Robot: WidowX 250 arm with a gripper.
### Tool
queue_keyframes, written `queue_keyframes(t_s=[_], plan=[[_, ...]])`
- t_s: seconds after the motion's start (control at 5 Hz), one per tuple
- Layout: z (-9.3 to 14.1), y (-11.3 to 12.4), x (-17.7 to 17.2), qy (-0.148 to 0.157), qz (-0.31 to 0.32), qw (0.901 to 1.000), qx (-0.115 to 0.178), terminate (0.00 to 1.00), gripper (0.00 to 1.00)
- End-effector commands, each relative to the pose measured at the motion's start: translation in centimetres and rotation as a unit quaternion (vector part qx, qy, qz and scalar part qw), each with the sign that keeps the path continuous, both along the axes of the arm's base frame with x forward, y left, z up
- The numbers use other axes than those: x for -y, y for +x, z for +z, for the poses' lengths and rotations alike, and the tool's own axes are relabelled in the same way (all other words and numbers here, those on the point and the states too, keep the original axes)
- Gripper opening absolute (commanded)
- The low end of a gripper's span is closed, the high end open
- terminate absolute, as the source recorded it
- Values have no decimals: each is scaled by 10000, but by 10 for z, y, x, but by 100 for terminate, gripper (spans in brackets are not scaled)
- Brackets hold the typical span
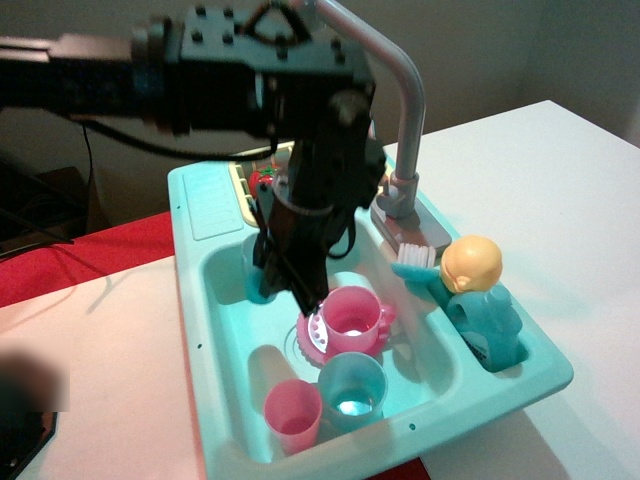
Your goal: Put cup from counter to sink
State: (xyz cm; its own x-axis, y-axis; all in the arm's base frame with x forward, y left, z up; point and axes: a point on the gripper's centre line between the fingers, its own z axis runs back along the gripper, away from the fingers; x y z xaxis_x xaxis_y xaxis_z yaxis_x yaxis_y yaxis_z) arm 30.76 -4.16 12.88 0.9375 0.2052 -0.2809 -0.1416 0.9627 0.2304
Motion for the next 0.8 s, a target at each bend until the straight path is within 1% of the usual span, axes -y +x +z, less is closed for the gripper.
queue_keyframes(t_s=[0.0, 0.2, 0.4, 0.6], plan=[[1, -10, -20, 167, 317, 9986, 397, 0, 0], [-10, -14, -31, 318, 409, 9980, 362, 0, 0], [-4, -13, -36, 479, 548, 9966, 374, 0, 100], [2, -12, -33, 461, 553, 9965, 419, 0, 100]])
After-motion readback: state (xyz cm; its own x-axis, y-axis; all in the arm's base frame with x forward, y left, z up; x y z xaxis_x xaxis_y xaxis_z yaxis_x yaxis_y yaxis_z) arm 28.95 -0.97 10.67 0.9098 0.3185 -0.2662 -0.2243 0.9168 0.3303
